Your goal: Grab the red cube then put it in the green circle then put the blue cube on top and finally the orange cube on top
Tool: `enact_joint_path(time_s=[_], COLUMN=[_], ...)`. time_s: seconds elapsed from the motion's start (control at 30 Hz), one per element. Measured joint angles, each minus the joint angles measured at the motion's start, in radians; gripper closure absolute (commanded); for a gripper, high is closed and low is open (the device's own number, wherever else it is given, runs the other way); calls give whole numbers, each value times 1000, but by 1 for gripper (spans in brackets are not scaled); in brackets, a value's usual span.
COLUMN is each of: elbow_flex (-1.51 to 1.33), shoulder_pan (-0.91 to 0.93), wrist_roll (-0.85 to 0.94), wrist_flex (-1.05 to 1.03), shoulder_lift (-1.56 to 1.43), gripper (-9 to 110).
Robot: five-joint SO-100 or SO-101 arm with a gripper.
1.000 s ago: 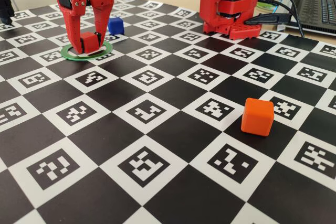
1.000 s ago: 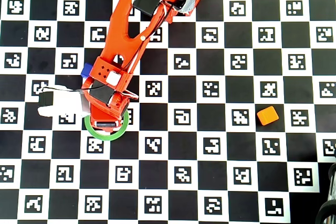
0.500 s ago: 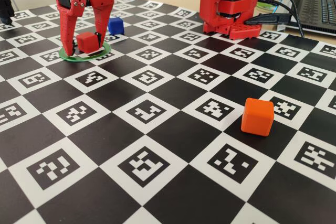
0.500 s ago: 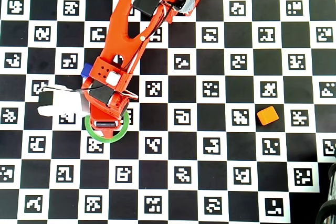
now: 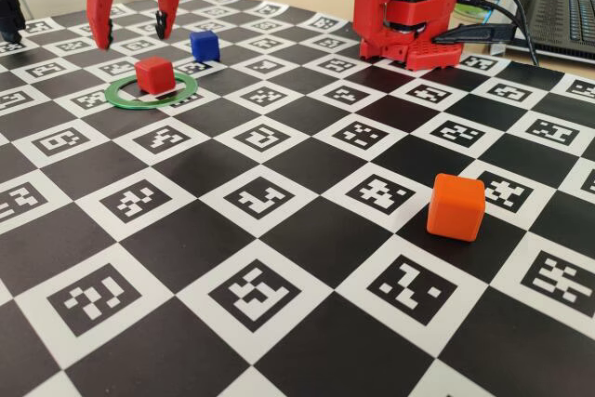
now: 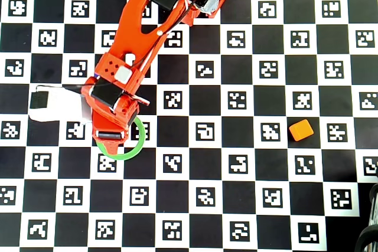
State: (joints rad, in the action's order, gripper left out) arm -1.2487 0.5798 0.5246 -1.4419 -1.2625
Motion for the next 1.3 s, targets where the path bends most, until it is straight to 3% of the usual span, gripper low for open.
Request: enact_joint_path(time_s=[0.17,0.5,0.87,1.3], elbow_flex=[-8,-367,-637,-699], shoulder_pan=[57,241,334,336], wrist_roll=[60,212,279,273], wrist_flex=[-44,63,250,408], shoulder_lift=[-118,-324,-331,-209], gripper=[60,58,54,54])
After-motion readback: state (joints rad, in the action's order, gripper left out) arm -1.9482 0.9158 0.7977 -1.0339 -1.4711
